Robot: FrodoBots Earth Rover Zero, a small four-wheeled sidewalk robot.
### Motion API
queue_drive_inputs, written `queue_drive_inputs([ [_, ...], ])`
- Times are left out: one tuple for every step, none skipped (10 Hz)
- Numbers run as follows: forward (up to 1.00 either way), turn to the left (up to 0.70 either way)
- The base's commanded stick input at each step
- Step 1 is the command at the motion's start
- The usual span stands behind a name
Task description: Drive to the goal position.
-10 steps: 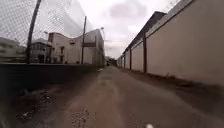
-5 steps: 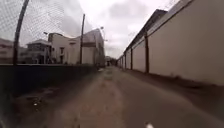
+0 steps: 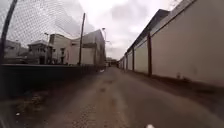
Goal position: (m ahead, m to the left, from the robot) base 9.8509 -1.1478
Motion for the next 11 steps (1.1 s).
queue_drive_inputs([
  [0.70,0.00],
  [0.70,0.00],
  [0.70,-0.11],
  [0.70,-0.35],
  [0.70,-0.35],
  [0.70,-0.35],
  [0.70,-0.35],
  [0.70,-0.35],
  [0.70,-0.35],
  [0.70,-0.29],
  [0.70,-0.08],
])
